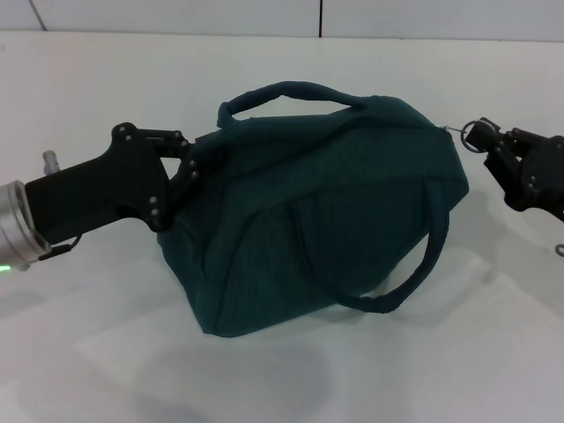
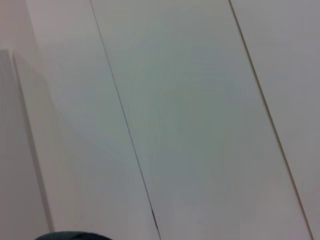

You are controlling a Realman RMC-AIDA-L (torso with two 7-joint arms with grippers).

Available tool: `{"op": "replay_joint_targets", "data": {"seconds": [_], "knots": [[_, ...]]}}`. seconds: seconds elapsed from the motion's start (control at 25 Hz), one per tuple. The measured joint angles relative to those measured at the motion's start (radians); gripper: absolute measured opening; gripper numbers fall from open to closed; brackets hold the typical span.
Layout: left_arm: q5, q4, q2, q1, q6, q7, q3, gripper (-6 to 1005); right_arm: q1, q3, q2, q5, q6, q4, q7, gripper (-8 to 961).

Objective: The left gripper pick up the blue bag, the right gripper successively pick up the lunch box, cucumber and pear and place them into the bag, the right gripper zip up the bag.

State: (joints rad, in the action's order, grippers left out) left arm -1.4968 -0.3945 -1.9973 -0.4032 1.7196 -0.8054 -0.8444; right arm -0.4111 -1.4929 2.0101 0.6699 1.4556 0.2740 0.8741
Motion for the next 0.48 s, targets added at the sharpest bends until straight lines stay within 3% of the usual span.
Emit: {"op": "replay_joint_targets", "data": {"seconds": [0.32,0.48], "knots": [[0.004,-0.003,-0.012,-0.01,-0.008,-0.024,0.003,106,-0.016,-0.005,0.002,0.01,0.001,0.0,-0.001,12],[0.029,-0.018,-0.003,-0.027,-0.011,-0.168,0.004,116,-0.017,-0.013,0.003,0.011,0.003,0.002,-0.001,12]]}}
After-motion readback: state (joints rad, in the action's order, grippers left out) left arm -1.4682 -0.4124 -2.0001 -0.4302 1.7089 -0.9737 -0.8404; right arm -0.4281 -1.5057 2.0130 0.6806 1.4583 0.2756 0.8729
